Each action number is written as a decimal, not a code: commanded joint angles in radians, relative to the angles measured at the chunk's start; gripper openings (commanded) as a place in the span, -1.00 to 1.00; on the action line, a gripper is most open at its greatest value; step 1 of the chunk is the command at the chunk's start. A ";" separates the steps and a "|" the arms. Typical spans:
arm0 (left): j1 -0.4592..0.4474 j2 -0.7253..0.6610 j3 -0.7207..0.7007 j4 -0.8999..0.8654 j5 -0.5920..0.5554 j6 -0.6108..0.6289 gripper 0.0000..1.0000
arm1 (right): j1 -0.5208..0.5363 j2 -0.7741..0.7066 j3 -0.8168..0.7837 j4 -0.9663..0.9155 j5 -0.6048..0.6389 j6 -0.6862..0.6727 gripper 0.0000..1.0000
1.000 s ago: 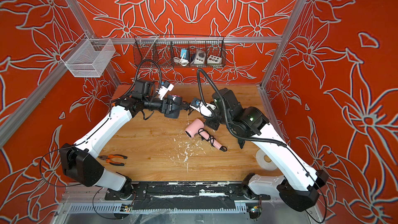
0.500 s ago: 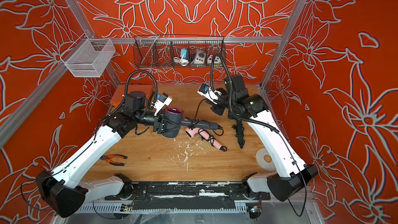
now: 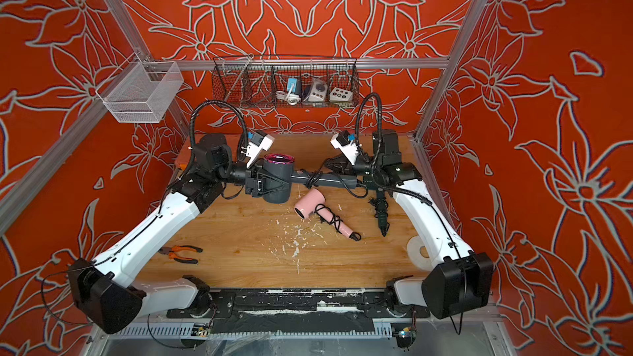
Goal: Wrap the cord around the hair dryer
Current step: Wrap the power cord around the hair dryer.
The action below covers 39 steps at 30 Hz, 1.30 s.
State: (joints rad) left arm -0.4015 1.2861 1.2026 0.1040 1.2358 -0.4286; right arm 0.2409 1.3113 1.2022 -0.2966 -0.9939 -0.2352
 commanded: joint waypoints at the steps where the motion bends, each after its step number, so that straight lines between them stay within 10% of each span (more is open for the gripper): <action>1: 0.004 0.003 0.049 0.248 0.067 -0.114 -1.00 | -0.023 -0.041 -0.078 0.226 -0.051 0.194 -1.00; 15: 0.061 -0.004 -0.046 0.467 -0.114 -0.265 -1.00 | -0.014 -0.201 -0.409 0.598 0.038 0.548 -1.00; 31: 0.061 -0.034 -0.077 0.178 -0.436 -0.053 -1.00 | 0.253 -0.427 -0.492 0.328 0.342 0.480 -1.00; 39: 0.061 -0.078 -0.262 0.507 -0.472 -0.213 -1.00 | 0.253 -0.491 -0.554 0.496 0.541 0.687 -1.00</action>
State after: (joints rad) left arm -0.3622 1.2163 0.9848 0.4294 0.9794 -0.5888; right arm 0.4801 0.8307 0.6498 0.0807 -0.5220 0.3912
